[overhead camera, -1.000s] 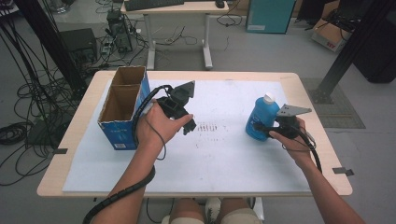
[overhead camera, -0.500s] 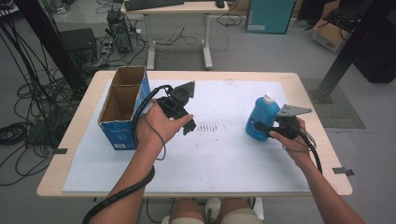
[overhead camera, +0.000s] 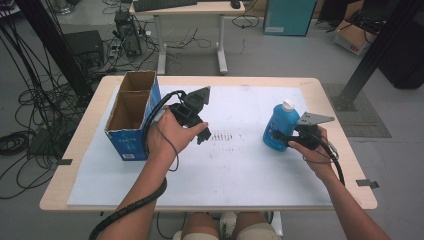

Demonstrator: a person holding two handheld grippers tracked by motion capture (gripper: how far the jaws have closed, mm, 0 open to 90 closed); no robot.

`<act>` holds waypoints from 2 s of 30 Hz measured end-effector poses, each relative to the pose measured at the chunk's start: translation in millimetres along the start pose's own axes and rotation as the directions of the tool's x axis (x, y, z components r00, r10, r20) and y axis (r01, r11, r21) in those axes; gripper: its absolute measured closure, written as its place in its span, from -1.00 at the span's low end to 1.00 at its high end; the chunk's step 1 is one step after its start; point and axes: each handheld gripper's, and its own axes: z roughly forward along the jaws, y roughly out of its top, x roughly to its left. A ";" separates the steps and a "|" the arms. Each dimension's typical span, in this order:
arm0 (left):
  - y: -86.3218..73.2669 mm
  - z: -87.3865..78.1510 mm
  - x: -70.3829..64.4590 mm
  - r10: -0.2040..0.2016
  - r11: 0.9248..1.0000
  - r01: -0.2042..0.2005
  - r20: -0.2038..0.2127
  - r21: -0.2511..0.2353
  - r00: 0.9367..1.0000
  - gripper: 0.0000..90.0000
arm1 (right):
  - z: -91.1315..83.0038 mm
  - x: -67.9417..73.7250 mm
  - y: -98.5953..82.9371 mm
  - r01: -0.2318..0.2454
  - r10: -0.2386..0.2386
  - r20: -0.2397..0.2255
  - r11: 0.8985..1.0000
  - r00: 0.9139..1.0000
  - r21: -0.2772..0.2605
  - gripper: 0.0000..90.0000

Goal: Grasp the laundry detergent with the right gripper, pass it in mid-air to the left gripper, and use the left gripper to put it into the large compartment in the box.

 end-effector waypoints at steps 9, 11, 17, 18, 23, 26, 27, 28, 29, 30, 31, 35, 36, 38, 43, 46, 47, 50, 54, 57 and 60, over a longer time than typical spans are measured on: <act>0.1 -1.2 -0.4 0.001 1.000 -0.001 0.000 -0.005 1.000 -0.87 | 0.1 -0.3 0.5 0.000 0.000 -0.003 1.000 1.000 0.002 0.03; 0.1 -1.5 -0.4 0.001 1.000 -0.001 0.002 -0.005 1.000 -0.87 | 0.1 -0.1 0.4 0.001 -0.001 -0.002 1.000 1.000 0.000 0.03; 0.1 -3.4 -1.1 0.003 1.000 -0.003 0.001 -0.007 1.000 -0.87 | 0.0 -0.1 0.2 0.000 0.000 -0.004 1.000 1.000 0.000 0.02; 0.1 -4.0 -1.2 0.003 1.000 -0.003 0.002 -0.007 1.000 -0.87 | -0.1 -0.4 0.1 0.002 -0.002 -0.004 1.000 1.000 0.001 0.02; 0.3 -6.0 -1.1 0.006 1.000 -0.006 -0.002 -0.007 1.000 -0.87 | 0.1 -1.0 0.1 0.005 -0.005 -0.006 1.000 1.000 -0.001 0.02; 0.3 -7.3 -0.9 0.008 1.000 -0.008 -0.002 -0.010 1.000 -0.87 | 0.1 -1.1 0.0 0.006 -0.006 -0.006 1.000 1.000 -0.002 0.02; 0.3 -7.4 -1.0 0.008 1.000 -0.008 -0.002 -0.011 1.000 -0.87 | 0.2 -1.1 0.0 0.006 -0.006 -0.006 1.000 1.000 -0.003 0.02; 0.2 -7.5 -0.9 0.009 1.000 -0.009 -0.002 -0.011 1.000 -0.87 | 0.1 -1.1 0.0 0.006 -0.006 -0.006 1.000 1.000 -0.002 0.02; 0.1 -7.8 -0.9 0.008 1.000 -0.008 -0.001 -0.012 1.000 -0.87 | 0.2 -1.0 -0.1 0.007 -0.007 -0.006 1.000 1.000 -0.003 0.02; 0.1 -7.8 -0.9 0.008 1.000 -0.008 -0.001 -0.012 1.000 -0.87 | 0.2 -1.0 -0.1 0.007 -0.007 -0.006 1.000 1.000 -0.003 0.02; 0.0 -7.9 -0.8 0.008 1.000 -0.008 -0.001 -0.012 1.000 -0.87 | 0.1 -1.0 -0.1 0.007 -0.007 -0.006 1.000 1.000 -0.004 0.02; -0.2 -8.2 -0.6 0.005 1.000 -0.005 0.002 -0.012 1.000 -0.87 | 0.3 -1.1 -0.2 0.008 -0.008 -0.007 1.000 1.000 -0.006 0.02; -0.3 -8.3 -0.7 0.006 1.000 -0.006 -0.002 -0.011 1.000 -0.87 | 0.3 -1.2 -0.4 0.008 -0.008 -0.006 1.000 1.000 -0.008 0.02; -0.4 -8.2 -0.7 0.004 1.000 -0.004 0.002 -0.012 1.000 -0.87 | 0.1 -0.8 -0.4 0.006 -0.006 -0.006 1.000 1.000 -0.006 0.02; -0.7 -8.4 -0.8 0.008 1.000 -0.008 0.002 -0.011 1.000 -0.87 | 0.1 -0.9 -0.6 0.007 -0.007 -0.006 1.000 1.000 -0.009 0.02; -1.1 -9.0 -1.1 0.009 1.000 -0.009 0.003 -0.014 1.000 -0.87 | 0.1 -0.8 -0.5 0.005 -0.006 -0.005 1.000 1.000 -0.008 0.01; -1.3 -9.1 -1.2 0.009 1.000 -0.009 0.007 -0.015 1.000 -0.87 | 0.1 -0.7 -0.5 0.004 -0.004 -0.005 1.000 1.000 -0.008 0.01; -2.5 -10.7 -1.5 0.020 1.000 -0.020 0.016 -0.016 1.000 -0.87 | -0.1 -0.3 -0.2 -0.002 0.002 -0.001 1.000 1.000 -0.007 0.01; -3.7 -13.5 -0.9 0.033 0.999 -0.033 0.027 -0.020 0.999 -0.87 | -1.0 0.8 1.3 0.001 -0.001 0.004 1.000 1.000 0.004 0.00; -5.1 -21.2 -1.7 0.054 0.998 -0.052 0.041 -0.037 0.998 -0.87 | -7.0 1.1 6.5 -0.012 0.012 0.010 1.000 1.000 0.004 0.00; -6.0 -28.9 -1.5 0.076 0.996 -0.074 0.047 -0.045 0.996 -0.87 | -14.9 1.5 16.1 -0.012 0.012 0.013 1.000 1.000 0.006 0.00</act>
